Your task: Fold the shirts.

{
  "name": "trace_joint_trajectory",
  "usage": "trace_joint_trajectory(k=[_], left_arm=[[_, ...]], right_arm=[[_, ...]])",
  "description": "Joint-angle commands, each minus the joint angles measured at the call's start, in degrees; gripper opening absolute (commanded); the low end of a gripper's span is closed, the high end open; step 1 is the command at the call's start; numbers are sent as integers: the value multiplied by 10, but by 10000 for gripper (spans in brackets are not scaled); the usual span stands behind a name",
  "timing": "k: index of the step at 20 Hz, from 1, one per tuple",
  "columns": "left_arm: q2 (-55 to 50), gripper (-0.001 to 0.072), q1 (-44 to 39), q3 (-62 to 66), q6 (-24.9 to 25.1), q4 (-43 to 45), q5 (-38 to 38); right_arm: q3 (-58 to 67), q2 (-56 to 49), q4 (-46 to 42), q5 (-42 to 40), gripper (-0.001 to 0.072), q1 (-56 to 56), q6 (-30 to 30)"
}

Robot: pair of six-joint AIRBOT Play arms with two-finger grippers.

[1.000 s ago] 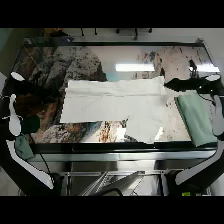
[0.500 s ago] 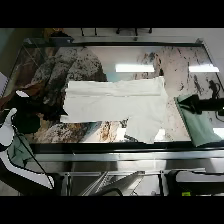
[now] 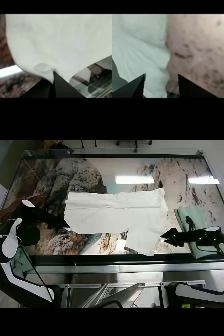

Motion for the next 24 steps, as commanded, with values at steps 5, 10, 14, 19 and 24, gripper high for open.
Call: trace_joint_trajectory(k=[5,10,14,19,24], left_arm=[[1,14,-2,40,-1,-1,-38],[43,14,0,-28,-16,45,-66],[139,14,24,-159,-37,138,-72],[254,14,92,-301,-41,132,-57],[290,13,97,-246,-42,32,-43]], right_arm=[[-3,-11,88,-70,73,60,-49],[-4,54,-28,37,22,61,32],[-14,180,-270,116,21,59,179],[-32,271,-311,144,22,59,187],[31,257,-215,60,21,59,105]])
